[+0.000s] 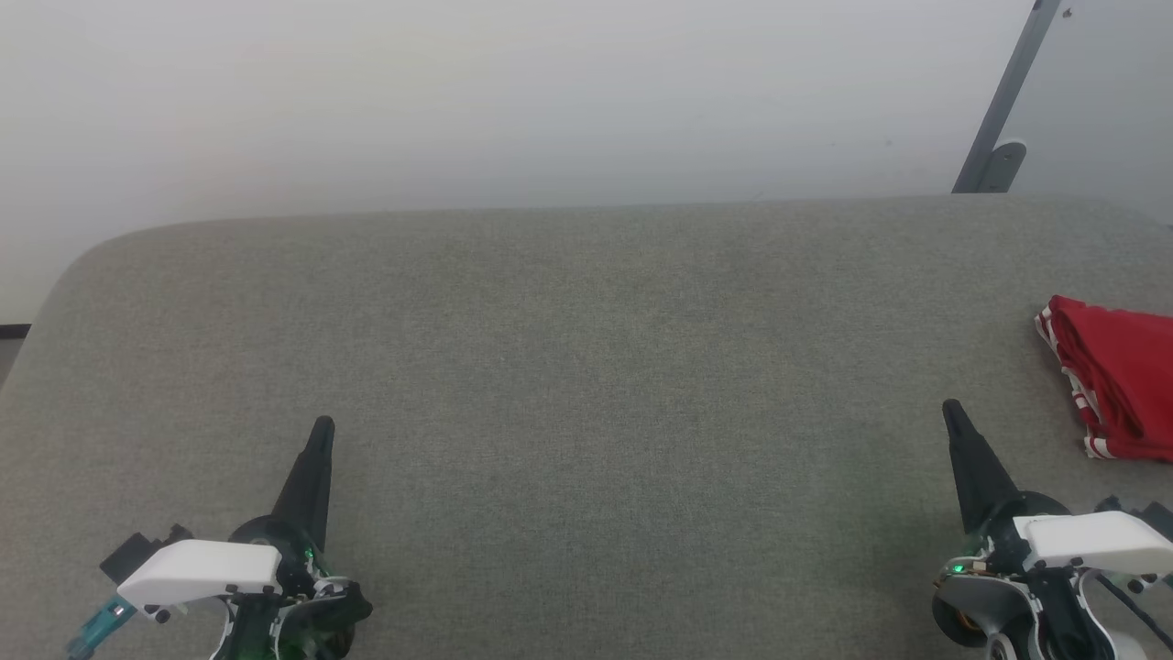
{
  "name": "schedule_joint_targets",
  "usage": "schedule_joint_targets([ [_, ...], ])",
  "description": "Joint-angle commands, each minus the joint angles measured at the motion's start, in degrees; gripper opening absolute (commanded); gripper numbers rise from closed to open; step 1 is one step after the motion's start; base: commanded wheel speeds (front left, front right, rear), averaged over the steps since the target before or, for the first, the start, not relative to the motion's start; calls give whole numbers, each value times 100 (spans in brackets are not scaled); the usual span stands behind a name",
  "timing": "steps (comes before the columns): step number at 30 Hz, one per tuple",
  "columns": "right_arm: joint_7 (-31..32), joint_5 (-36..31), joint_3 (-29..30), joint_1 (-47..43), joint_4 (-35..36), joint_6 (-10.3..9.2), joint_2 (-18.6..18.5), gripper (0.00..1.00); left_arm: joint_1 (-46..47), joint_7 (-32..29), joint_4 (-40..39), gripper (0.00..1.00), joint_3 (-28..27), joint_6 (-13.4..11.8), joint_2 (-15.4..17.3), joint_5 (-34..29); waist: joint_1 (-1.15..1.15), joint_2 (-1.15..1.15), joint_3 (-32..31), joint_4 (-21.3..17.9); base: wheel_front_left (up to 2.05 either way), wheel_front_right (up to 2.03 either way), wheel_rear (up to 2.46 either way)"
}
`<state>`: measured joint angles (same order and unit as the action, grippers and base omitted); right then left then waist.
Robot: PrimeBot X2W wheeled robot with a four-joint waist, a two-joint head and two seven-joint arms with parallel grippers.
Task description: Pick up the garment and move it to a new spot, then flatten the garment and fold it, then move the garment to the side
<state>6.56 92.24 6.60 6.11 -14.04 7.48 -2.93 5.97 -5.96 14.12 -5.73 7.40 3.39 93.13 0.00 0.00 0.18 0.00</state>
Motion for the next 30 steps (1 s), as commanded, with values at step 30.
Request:
schedule_joint_targets([
  [30, 8, 28, -1, 35, -12, 2, 20, 0, 61, -36, 0, 0, -45, 16, -21, -43, 0, 0, 0, 0, 0, 0, 0],
])
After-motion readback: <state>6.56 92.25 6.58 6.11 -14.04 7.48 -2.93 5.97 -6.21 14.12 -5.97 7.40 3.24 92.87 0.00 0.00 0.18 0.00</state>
